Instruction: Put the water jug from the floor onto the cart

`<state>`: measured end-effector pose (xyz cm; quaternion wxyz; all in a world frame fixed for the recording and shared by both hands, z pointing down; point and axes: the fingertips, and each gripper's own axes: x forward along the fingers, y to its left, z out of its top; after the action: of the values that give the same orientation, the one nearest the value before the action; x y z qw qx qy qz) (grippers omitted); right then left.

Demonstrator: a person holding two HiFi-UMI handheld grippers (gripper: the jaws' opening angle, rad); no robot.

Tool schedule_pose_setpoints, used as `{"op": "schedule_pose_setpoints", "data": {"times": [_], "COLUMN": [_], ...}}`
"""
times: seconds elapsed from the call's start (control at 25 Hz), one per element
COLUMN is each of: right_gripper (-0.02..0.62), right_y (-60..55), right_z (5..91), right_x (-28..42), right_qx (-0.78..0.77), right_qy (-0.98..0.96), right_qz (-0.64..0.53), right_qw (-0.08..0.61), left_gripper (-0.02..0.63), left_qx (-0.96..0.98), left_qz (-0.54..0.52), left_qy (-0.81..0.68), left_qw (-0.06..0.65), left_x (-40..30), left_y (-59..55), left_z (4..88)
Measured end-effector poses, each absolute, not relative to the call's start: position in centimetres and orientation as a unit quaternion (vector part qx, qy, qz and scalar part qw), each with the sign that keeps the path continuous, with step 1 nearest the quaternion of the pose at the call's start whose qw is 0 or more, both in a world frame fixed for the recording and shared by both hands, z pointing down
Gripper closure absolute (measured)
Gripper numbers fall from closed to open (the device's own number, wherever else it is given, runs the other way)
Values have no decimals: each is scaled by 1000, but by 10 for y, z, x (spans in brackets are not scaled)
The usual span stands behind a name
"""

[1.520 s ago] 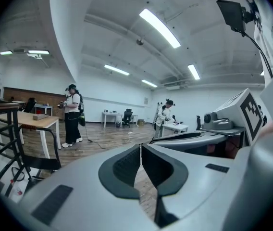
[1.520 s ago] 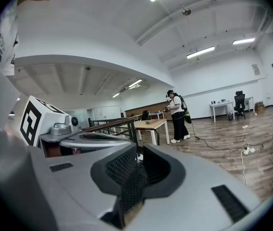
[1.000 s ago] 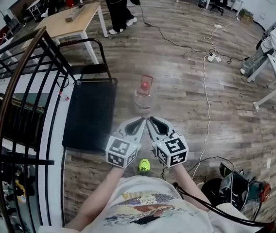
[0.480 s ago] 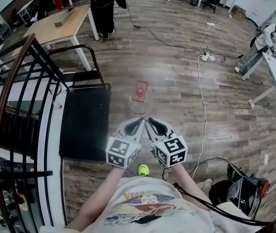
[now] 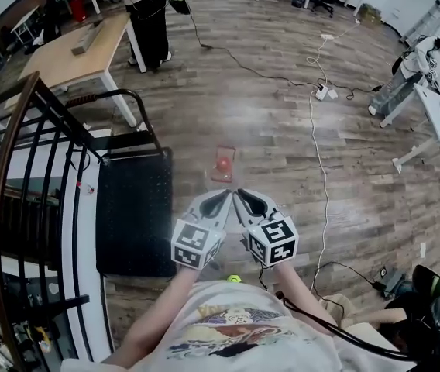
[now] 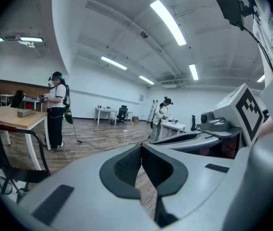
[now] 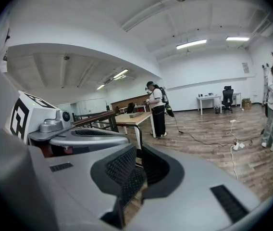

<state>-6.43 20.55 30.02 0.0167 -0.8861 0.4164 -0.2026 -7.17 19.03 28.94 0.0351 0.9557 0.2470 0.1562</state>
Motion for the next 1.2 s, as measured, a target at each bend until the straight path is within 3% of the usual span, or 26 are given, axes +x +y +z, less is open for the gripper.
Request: {"op": "schedule_pose_setpoints", "data": {"times": [0.56, 1.2], "right_gripper": [563, 563], "right_y": [147, 155], "right_z": [310, 328], "right_x": [13, 104], "right_qx": [-901, -885], "right_qy": [381, 411], "right_qz": [-207, -217], "right_qw": [28, 15], "left_gripper": [595, 595], "left_qx": [944, 955], "left_qz": [162, 167], "left_qy": [287, 241], "left_qw": [29, 34], "left_x": [9, 95], "left_y": [131, 140], "left_z": [300, 316]}}
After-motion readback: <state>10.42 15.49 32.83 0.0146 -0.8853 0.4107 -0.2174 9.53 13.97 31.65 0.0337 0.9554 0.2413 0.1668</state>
